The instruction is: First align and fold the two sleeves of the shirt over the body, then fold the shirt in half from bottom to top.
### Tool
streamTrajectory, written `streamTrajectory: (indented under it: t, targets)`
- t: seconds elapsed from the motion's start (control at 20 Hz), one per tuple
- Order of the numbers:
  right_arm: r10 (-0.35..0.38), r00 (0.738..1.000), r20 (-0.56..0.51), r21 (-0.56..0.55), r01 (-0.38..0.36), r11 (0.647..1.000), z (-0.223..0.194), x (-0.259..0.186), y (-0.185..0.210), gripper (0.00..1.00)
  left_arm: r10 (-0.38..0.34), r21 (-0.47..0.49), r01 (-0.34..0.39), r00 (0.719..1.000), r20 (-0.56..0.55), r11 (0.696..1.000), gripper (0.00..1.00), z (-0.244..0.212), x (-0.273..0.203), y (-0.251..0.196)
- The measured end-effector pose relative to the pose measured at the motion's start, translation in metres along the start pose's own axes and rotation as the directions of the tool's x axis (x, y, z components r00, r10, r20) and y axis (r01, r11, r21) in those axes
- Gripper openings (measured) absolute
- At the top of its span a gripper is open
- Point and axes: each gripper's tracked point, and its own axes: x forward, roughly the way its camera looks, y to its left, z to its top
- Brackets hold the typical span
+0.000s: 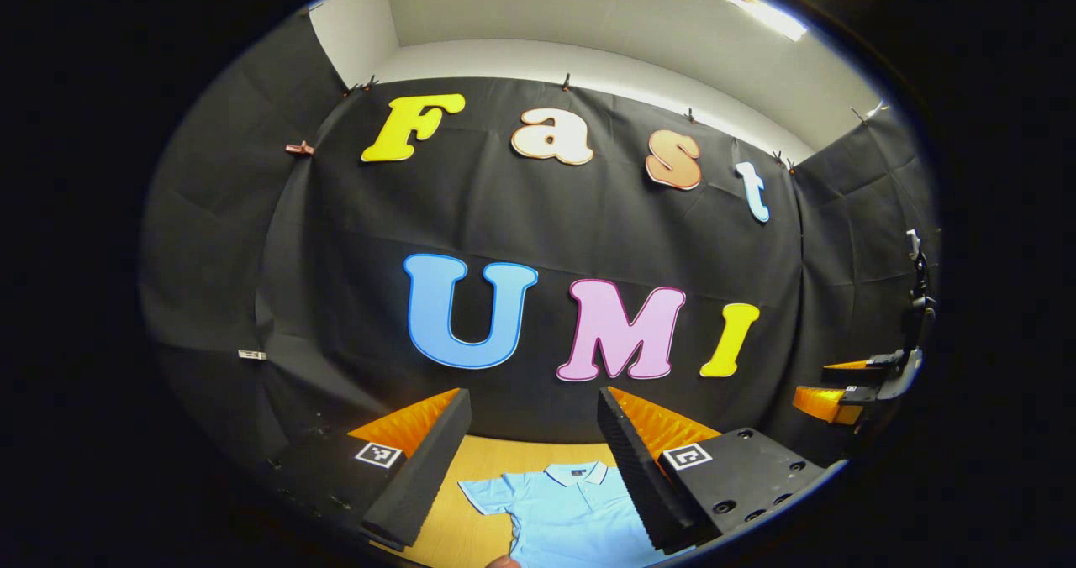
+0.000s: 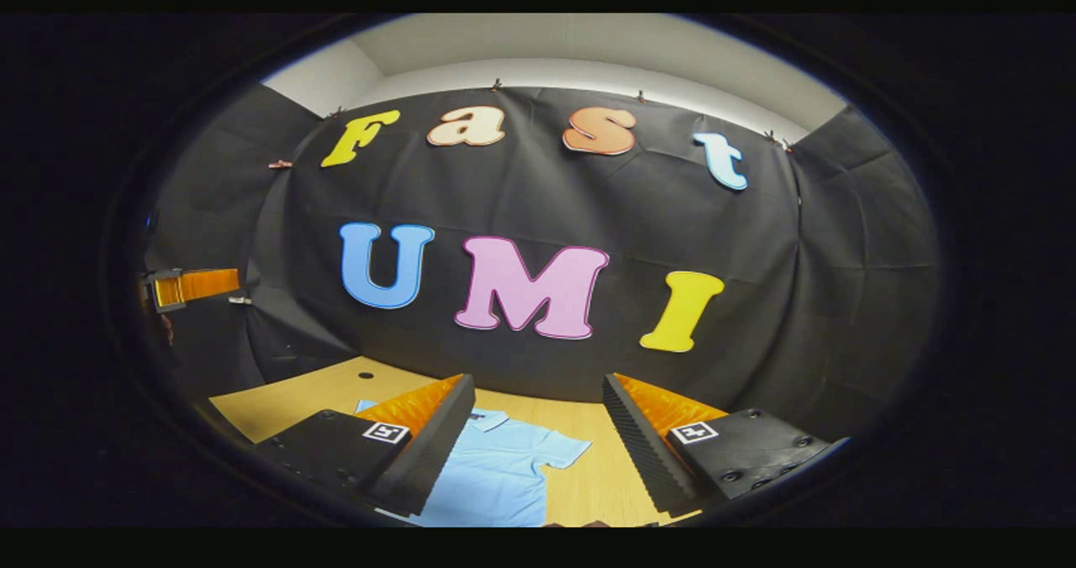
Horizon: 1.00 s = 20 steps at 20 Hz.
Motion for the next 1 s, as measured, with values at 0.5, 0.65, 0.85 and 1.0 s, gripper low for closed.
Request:
streamTrajectory:
  t: [0.5, 0.65, 0.85, 1.0]
  targets:
    - [-0.026, 0.998, -0.059, 0.061, 0.030, 0.998, -0.008, 0.010, -0.004, 0.96, 0.003, -0.011, -0.003, 1.000, -0.012, 1.000, 0.97, -0.001, -0.011, 0.016]
    - [-0.025, 0.996, -0.082, 0.031, 0.027, 0.999, -0.015, 0.025, -0.006, 0.94, 0.017, -0.020, -0.017, 1.000, -0.019, 1.000, 0.97, -0.003, -0.011, 0.027]
    - [0.034, 0.990, -0.138, 0.010, -0.033, 0.999, -0.021, 0.067, -0.010, 0.96, 0.022, 0.008, -0.022, 1.000, -0.005, 1.000, 0.97, 0.002, -0.003, 0.030]
    - [0.053, 0.981, -0.184, 0.002, -0.054, 0.999, -0.044, 0.106, -0.019, 0.96, 0.010, -0.005, -0.010, 1.000, -0.025, 1.000, 0.97, -0.005, 0.006, 0.024]
